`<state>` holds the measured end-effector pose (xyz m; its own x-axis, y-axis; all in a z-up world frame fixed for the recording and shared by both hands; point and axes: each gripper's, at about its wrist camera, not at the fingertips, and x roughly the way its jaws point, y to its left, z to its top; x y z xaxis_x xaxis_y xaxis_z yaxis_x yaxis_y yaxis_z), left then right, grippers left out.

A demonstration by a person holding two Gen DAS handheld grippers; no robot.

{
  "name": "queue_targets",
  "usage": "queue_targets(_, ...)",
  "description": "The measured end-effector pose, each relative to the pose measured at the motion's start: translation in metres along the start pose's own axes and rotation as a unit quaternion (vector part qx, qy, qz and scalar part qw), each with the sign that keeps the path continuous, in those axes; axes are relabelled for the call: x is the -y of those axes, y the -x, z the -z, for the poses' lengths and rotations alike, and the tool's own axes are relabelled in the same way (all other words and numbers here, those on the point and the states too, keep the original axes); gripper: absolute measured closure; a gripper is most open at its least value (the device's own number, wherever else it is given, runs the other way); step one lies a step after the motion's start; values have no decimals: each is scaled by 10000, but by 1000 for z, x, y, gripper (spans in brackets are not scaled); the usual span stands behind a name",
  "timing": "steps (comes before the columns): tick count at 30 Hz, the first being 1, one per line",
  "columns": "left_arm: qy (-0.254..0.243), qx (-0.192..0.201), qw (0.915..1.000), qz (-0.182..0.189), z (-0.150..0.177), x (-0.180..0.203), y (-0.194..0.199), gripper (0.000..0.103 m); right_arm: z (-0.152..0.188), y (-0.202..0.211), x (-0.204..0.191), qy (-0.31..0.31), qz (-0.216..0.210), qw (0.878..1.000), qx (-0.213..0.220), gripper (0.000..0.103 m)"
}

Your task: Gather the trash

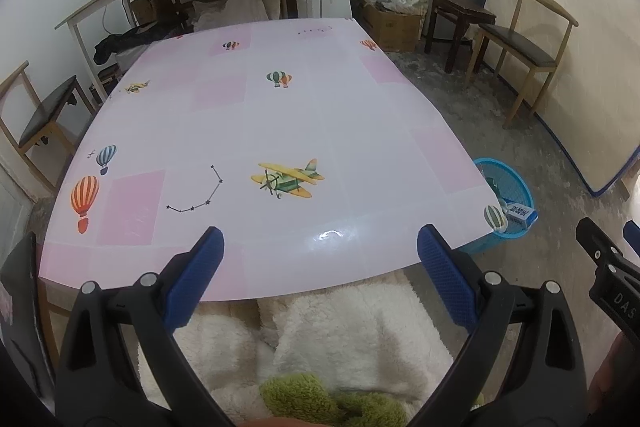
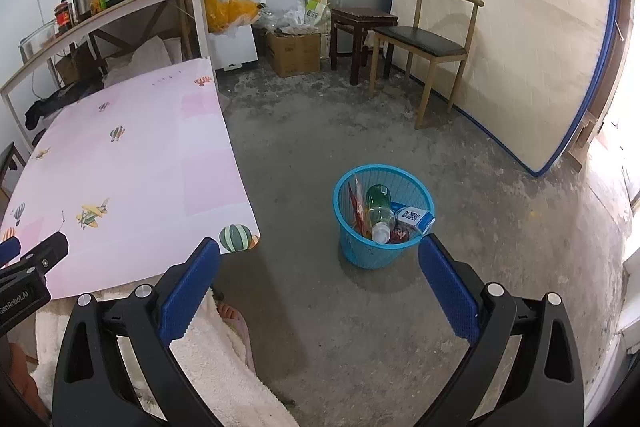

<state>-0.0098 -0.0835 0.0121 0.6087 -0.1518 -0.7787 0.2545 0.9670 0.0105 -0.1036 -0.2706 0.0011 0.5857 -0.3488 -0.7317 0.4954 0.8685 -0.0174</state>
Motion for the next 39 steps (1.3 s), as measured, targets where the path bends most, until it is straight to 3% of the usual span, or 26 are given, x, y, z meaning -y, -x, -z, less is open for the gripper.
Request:
queue_targets(13,-68,-203,9995,226,0,4,-10,10,-5,0,-6,121,36,9999,-4,6)
queue_targets(39,23,-296,9994,203,-2,2,-18,10,-3,-5,-3,67,58,9999,-74,6)
